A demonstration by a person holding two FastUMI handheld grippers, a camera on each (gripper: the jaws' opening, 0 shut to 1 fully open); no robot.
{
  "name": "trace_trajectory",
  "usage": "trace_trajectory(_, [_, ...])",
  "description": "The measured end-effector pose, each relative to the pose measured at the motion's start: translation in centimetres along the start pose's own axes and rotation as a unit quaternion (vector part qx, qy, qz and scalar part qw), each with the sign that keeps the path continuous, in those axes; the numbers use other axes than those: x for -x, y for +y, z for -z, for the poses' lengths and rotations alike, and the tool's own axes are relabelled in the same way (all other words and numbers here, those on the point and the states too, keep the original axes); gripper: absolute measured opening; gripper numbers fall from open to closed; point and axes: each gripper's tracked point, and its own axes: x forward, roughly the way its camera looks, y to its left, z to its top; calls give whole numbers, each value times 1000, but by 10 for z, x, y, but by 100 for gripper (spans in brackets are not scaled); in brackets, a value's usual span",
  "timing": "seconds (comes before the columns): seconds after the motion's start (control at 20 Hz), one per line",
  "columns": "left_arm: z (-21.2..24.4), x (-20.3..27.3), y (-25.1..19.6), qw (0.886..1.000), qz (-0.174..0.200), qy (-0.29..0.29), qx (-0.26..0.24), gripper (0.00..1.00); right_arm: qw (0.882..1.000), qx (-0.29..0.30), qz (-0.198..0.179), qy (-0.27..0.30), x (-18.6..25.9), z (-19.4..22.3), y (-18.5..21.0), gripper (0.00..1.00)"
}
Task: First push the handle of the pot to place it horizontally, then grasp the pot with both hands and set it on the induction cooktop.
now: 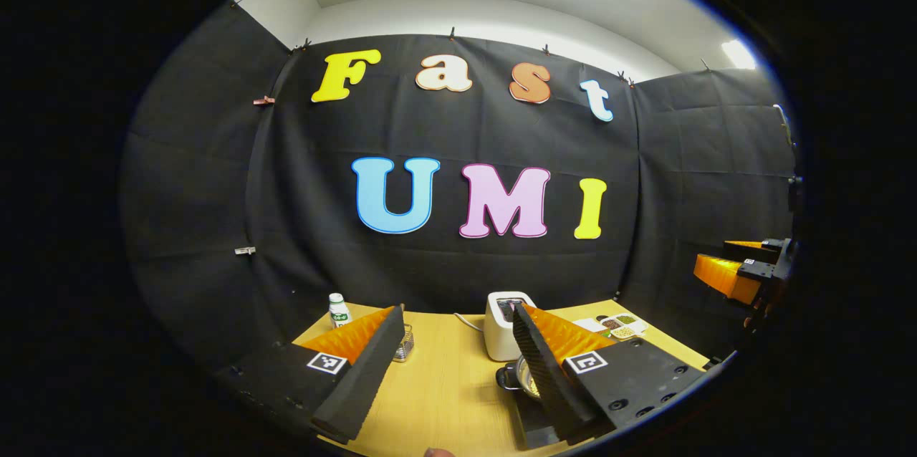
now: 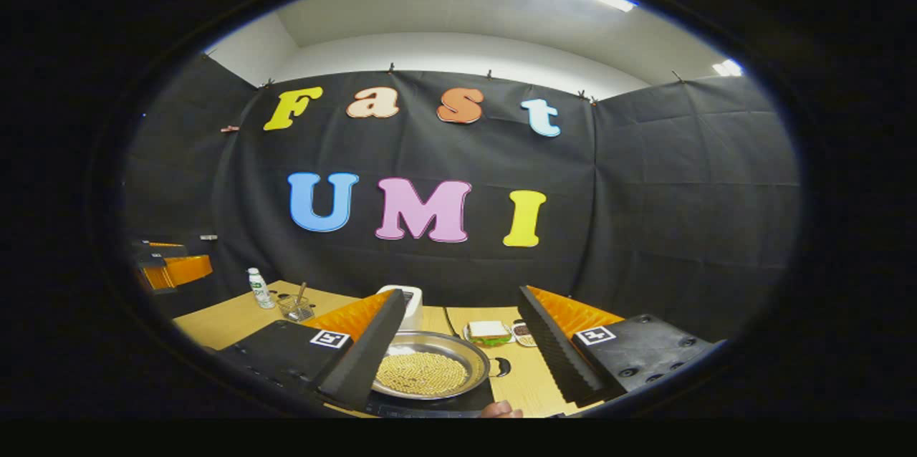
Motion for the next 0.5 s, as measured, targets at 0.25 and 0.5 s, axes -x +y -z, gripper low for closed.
trace_trajectory(0.25, [-3,0,10,1000,-13,-2,-15,95,1000,14,-10,3,-3,3,9,98])
trace_trajectory(0.5, [1,-3,12,1000,-15,6,-15,95,1000,24,-16,10,-4,7,17,97])
